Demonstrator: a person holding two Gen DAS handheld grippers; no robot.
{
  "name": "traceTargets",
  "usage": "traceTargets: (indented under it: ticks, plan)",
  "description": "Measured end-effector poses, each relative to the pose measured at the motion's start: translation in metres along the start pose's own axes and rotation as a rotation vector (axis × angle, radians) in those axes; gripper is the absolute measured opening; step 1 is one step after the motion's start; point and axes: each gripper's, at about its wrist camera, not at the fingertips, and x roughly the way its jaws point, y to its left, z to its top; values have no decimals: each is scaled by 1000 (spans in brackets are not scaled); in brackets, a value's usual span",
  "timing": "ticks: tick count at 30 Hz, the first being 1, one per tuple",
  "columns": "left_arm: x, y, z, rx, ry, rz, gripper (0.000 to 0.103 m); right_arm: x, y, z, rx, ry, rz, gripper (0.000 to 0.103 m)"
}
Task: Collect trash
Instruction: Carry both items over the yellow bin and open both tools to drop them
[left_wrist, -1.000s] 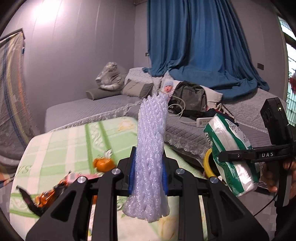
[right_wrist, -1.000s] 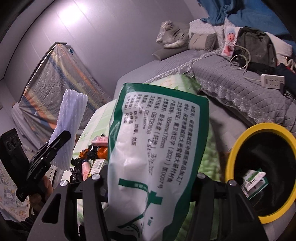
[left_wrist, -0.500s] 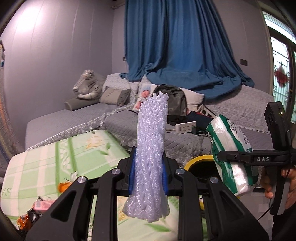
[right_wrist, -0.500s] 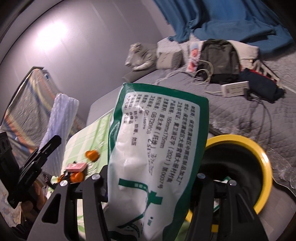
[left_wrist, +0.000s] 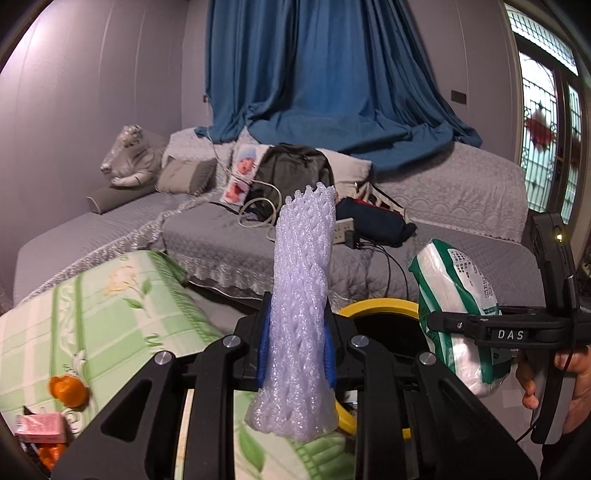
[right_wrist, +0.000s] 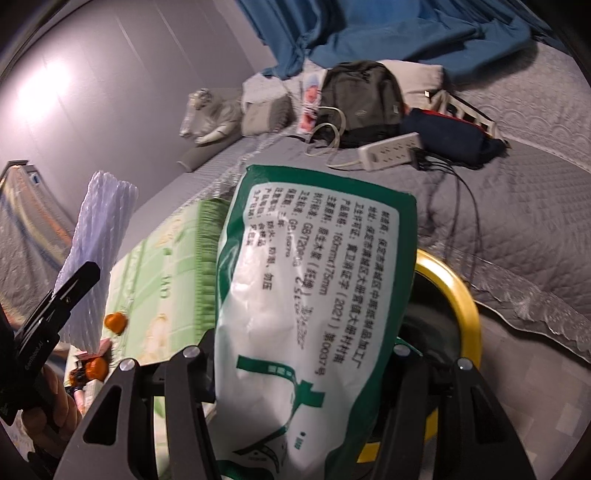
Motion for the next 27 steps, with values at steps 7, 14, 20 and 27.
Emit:
traceTargets:
  ticks: [7, 14, 20, 27]
  plan:
    - [51, -21, -8, 10, 74, -46, 22, 27, -26, -7, 41, 48, -69, 52]
    - [102, -42, -17, -1, 172, -87, 22, 51, -54, -8, 96, 95, -104, 53]
    - [120, -49, -22, -32, 207, -125, 40, 63, -74, -8, 132, 127, -127, 63]
    - [103, -27, -23, -114, 142, -85, 91, 45, -89, -11, 191, 82, -166, 73]
